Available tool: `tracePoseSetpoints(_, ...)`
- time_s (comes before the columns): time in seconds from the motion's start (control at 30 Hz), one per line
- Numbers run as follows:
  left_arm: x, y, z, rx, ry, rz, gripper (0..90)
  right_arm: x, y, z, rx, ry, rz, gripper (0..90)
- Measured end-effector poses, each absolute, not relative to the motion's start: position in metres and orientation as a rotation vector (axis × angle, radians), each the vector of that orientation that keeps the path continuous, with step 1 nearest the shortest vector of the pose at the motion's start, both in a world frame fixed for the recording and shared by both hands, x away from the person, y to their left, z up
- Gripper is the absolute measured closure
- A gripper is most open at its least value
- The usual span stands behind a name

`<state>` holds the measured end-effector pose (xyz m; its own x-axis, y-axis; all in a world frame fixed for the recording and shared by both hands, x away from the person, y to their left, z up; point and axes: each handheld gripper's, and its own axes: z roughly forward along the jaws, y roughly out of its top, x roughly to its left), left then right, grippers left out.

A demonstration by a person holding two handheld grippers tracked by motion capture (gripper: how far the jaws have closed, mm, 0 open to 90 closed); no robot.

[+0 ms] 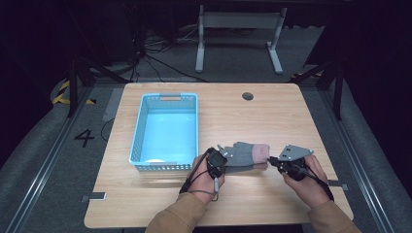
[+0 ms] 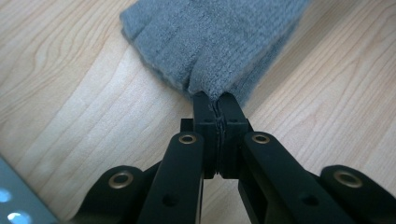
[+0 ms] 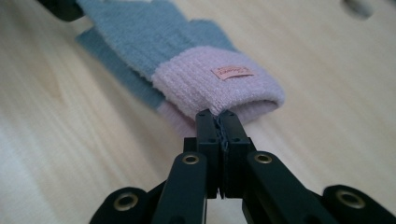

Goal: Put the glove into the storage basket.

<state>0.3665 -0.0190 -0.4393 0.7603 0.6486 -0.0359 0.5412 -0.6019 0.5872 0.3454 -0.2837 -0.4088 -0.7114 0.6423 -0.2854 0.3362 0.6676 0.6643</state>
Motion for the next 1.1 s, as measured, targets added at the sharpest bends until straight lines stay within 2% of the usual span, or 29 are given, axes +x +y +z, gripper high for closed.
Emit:
tracePoseSetpoints(0.3,0.363,-0.022,-0.445,2.404,0.873,0.198,88.6,0.355,-0.287,-0.431,0.792,2.413,0.759,88.9)
tracePoseSetpoints(0.6,0.363,-0.023,-0.446,2.416,0.867,0.144,86.5,0.356,-0.292,-0.433,0.885,2.437,0.797,88.2)
tracePoseSetpoints(0.7,0.363,-0.022,-0.446,2.411,0.862,0.121,68.5,0.359,-0.295,-0.436,0.951,2.479,0.802,84.8)
tracePoseSetpoints(0.77,0.362,-0.017,-0.441,2.388,0.861,0.111,62.1,0.358,-0.298,-0.434,0.962,2.482,0.812,82.3)
tracePoseSetpoints(0.93,0.360,-0.014,-0.427,2.352,0.849,0.114,56.3,0.356,-0.306,-0.428,0.998,2.473,0.829,78.6)
tracePoseSetpoints(1.1,0.363,-0.019,-0.414,2.336,0.812,0.110,49.5,0.355,-0.318,-0.421,1.073,2.436,0.884,71.2)
